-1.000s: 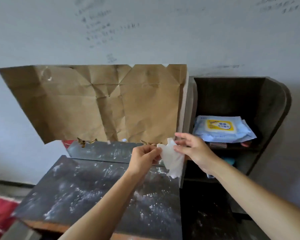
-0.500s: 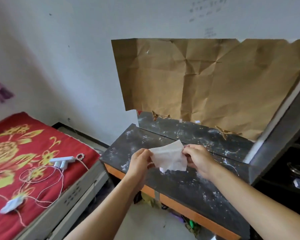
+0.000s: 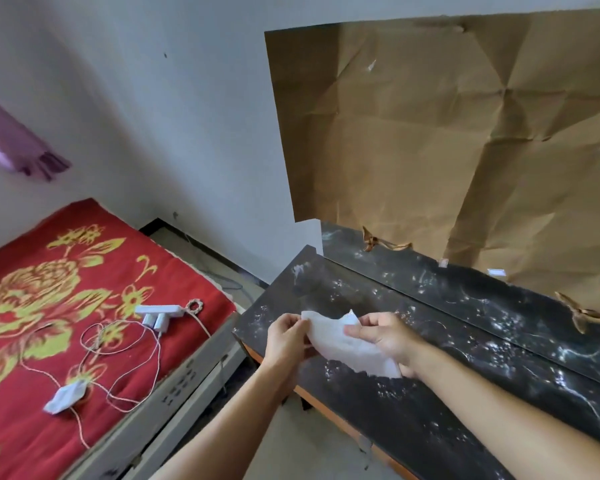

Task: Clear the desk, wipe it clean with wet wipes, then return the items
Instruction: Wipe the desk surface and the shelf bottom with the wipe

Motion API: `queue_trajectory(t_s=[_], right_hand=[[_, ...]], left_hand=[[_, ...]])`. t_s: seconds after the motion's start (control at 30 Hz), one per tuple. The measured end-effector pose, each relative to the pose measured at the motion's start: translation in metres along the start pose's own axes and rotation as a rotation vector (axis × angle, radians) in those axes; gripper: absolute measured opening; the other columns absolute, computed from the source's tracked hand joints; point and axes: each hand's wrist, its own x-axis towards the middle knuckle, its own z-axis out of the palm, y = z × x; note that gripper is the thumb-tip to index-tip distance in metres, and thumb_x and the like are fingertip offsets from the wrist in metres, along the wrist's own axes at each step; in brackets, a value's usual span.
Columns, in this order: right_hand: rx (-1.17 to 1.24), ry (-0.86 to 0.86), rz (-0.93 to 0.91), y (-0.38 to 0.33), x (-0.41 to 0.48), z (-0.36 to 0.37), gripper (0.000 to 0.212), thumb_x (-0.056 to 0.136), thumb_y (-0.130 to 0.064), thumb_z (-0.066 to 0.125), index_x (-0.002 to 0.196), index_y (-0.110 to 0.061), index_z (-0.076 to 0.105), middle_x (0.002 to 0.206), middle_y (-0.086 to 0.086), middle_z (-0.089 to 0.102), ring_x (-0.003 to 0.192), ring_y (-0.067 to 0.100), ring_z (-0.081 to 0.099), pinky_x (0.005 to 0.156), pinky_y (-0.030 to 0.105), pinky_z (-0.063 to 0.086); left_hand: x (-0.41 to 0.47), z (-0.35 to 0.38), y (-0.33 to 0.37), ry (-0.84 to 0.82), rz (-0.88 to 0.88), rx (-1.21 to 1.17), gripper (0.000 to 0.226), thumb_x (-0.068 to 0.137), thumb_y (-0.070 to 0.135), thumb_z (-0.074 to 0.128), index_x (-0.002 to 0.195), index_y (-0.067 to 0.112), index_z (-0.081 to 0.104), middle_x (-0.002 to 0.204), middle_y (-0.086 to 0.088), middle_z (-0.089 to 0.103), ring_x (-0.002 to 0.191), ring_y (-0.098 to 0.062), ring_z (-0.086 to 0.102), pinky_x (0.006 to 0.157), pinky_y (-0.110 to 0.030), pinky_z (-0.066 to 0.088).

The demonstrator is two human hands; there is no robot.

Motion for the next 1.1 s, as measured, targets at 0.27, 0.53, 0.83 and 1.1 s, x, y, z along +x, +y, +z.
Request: queue_trajectory(t_s=[0.27,0.53,0.83,1.1], right_hand=[[-0.449,0.147,-0.121,-0.009,0.076,0.023,0.036,0.073,-0.017,0.077,0.096,-0.021,0.049,0.080,0.004,0.062,0.063,0.012,0.050,0.055,0.021,0.038],[-0.744,0.290,-0.145,-0.033,0.182,0.051,0.015,0.085,-0.016,0.060,0.076,-0.028,0.058,0.072,-0.013,0.058,0.070,0.014,0.056,0.055,0.025,0.043],[-1.180,0.499,-0.037,-0.018,0.326,0.078,0.025,0.090,-0.020,0.053,0.111,-0.026,0.064,0.127,-0.002,0.054,0.115,0.023,0.047,0.090,0.034,0.038],[-1.173,0.193,-0.262,0.047,0.334,0.129,0.055,0.094,0.000,0.040,0.146,-0.013,0.029,0.156,0.003,0.013,0.145,0.020,0.005,0.119,0.040,0.010]], left_hand=[[0.077,-0.027,0.007,-0.024,-0.047,0.124,0.027,0.074,-0.013,0.058,0.094,0.004,0.048,0.070,-0.012,0.060,0.055,-0.024,0.057,0.054,-0.035,0.051],[0.199,-0.063,0.019,-0.023,0.019,0.346,0.015,0.076,-0.013,0.059,0.071,0.001,0.063,0.077,-0.021,0.066,0.063,-0.035,0.067,0.062,-0.042,0.059],[0.355,-0.089,0.008,-0.318,-0.015,0.797,0.033,0.088,0.013,0.055,0.121,0.014,0.059,0.109,-0.004,0.063,0.095,-0.020,0.060,0.084,-0.028,0.049],[0.387,-0.136,-0.046,-0.400,-0.174,0.944,0.033,0.100,0.030,0.035,0.085,0.009,0.056,0.095,-0.010,0.063,0.094,-0.028,0.058,0.073,-0.033,0.039]])
